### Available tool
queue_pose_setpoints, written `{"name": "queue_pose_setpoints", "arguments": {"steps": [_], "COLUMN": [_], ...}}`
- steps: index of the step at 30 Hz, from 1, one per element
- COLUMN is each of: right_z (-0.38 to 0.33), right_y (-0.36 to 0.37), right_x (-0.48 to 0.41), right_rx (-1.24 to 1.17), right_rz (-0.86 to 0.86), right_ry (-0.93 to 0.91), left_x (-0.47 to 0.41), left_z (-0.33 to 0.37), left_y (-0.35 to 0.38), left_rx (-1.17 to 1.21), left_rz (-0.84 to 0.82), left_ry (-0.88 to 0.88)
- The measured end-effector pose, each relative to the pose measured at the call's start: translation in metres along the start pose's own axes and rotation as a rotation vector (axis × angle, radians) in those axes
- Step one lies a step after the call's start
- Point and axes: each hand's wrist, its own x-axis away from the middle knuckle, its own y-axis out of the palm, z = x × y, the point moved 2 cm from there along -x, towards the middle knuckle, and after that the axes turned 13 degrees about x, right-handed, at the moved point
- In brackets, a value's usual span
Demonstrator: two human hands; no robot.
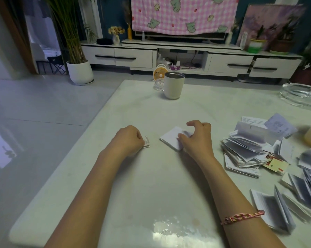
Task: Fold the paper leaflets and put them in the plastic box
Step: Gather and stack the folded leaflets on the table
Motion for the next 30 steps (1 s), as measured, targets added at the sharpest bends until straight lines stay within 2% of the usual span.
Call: {"name": "queue_pose_setpoints", "arguments": {"steps": [5,9,12,16,18,22,27,30], "right_z": [-0.006,-0.010,-0.022,-0.023,-0.014,0.027,0.115,0.154], "right_y": [-0.003,-0.014,-0.034,-0.086,-0.114,-0.168,-0.226,-0.248], "right_x": [0.000,0.007,0.023,0.077,0.110,0.145,0.141,0.132], "right_rx": [0.024,0.020,-0.073,-0.197,-0.217,-0.045,0.284,0.388], "right_rz": [0.163,0.242,0.265,0.262,0.314,0.351,0.469,0.490], "right_ry": [-0.056,-0.065,-0.053,-0.089,-0.129,-0.119,0.097,0.251], "left_x": [0.007,0.021,0.031,0.048,0.058,0.082,0.097,0.096], "left_z": [0.033,0.067,0.078,0.096,0.104,0.114,0.113,0.110], "left_y": [0.005,0.024,0.032,0.047,0.055,0.074,0.089,0.090], "left_rx": [0.000,0.084,0.078,0.131,0.133,0.092,0.076,0.063], "left_rz": [0.139,0.110,0.102,0.033,-0.028,-0.176,-0.289,-0.299], "left_ry": [0.170,0.331,0.447,0.534,0.567,0.665,0.702,0.695]}}
